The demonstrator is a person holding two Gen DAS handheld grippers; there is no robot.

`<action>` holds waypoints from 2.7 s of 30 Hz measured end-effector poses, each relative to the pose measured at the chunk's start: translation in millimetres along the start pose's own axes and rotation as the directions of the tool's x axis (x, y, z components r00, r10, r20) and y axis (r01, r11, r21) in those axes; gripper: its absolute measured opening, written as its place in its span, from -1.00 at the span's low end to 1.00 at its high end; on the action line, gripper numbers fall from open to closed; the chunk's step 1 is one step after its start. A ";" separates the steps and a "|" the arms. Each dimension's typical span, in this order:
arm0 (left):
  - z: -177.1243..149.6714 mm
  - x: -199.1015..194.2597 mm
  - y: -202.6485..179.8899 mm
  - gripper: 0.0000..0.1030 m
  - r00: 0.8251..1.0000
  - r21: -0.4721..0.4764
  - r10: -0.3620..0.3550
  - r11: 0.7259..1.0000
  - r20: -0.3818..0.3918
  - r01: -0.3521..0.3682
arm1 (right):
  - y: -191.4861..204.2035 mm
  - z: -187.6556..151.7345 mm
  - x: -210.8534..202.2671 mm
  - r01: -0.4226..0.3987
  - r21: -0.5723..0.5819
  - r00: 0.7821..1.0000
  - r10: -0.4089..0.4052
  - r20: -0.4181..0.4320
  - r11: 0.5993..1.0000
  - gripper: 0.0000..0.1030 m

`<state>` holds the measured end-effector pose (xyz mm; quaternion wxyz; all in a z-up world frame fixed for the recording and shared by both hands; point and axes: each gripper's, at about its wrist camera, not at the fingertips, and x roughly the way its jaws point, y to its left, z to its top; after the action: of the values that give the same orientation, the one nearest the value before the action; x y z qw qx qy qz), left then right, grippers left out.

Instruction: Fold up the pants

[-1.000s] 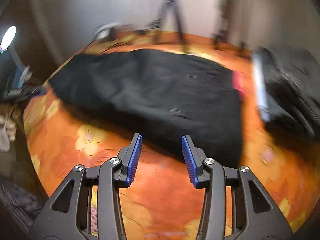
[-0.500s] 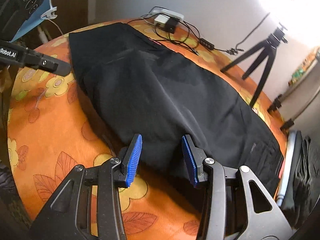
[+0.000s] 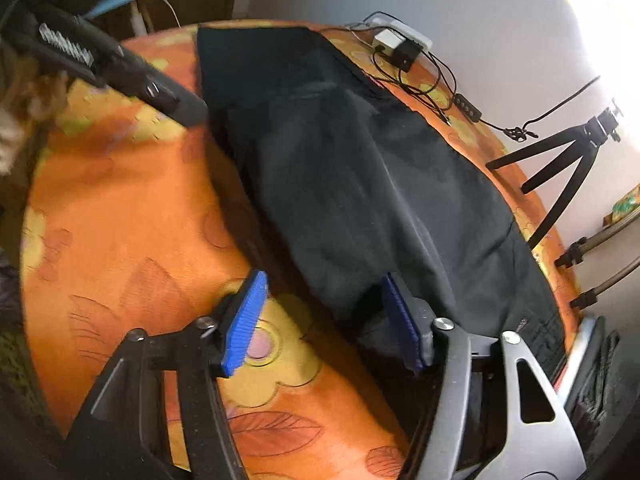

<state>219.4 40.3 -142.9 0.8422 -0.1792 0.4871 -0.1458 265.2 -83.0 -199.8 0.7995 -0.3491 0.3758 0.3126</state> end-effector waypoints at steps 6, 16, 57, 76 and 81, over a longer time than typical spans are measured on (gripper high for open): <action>-3.9 -6.4 -9.3 -0.56 1.000 0.115 -0.013 0.993 0.016 0.011 | -33.2 9.1 -5.0 -0.100 0.133 0.994 0.095 0.043 0.986 -0.89; -5.7 38.2 -56.9 -0.57 0.999 0.331 0.022 0.944 -0.037 -0.009 | -97.8 10.4 9.7 -0.322 0.354 0.947 0.295 0.127 0.878 -0.91; 28.4 109.4 -110.3 -0.01 1.000 0.549 -0.020 0.836 0.015 0.009 | -143.2 -49.1 1.2 -0.257 0.443 0.966 0.239 0.097 0.859 -0.76; -18.4 53.9 -80.4 -0.89 0.968 0.391 -0.210 0.886 -0.140 0.249 | -236.6 -121.8 -14.5 0.118 0.740 0.993 -0.081 -0.086 0.662 -0.10; -23.4 48.8 -84.1 -0.90 0.970 0.400 -0.202 0.884 -0.136 0.241 | -268.3 -145.5 -21.1 0.113 0.821 0.993 -0.090 -0.075 0.560 0.07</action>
<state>216.6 -59.0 -153.9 0.8159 -0.0444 0.4589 -0.3488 402.9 -353.9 -164.7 0.8819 0.0383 0.4672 0.0508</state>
